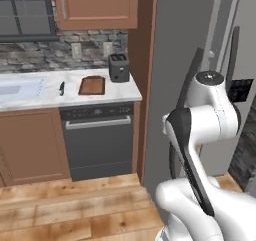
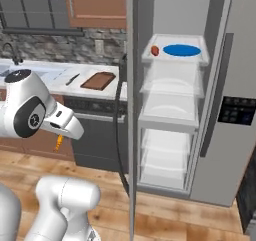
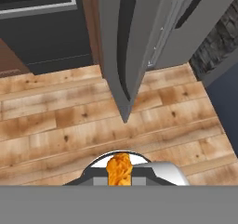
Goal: Retrieve the shrimp from the fridge and place it on the cutting board.
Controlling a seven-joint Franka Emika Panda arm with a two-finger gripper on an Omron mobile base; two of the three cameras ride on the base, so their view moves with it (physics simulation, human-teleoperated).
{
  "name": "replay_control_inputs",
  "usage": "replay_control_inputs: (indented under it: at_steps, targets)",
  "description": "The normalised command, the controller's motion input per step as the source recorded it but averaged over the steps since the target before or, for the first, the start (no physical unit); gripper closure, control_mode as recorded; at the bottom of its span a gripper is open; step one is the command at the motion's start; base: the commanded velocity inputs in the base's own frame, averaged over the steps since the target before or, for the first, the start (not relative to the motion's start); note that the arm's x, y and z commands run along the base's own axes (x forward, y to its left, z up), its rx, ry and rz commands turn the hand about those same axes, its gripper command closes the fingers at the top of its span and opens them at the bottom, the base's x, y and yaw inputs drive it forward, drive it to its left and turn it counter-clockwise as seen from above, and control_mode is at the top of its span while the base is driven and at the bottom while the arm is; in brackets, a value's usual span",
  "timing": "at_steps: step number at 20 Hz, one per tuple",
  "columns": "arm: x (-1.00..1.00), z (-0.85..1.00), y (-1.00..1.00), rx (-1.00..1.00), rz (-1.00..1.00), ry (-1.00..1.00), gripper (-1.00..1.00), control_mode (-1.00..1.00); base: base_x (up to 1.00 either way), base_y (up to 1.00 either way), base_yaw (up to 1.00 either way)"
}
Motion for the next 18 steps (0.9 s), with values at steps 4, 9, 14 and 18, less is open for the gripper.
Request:
replay_control_inputs:
  at_steps: [4, 9, 14, 18]
  targets:
    - [0.00, 0.00, 0.00, 0.00, 0.00, 0.00, 1.00, 1.00, 0.00, 0.79, -0.01]
    - [0.00, 0.00, 0.00, 0.00, 0.00, 0.00, 1.00, 1.00, 0.11, 0.56, -0.04]
    - [0.00, 0.00, 0.00, 0.00, 0.00, 0.00, 1.00, 1.00, 0.40, 0.33, -0.10]
    - [0.00, 0.00, 0.00, 0.00, 0.00, 0.00, 1.00, 1.00, 0.62, 0.33, -0.12]
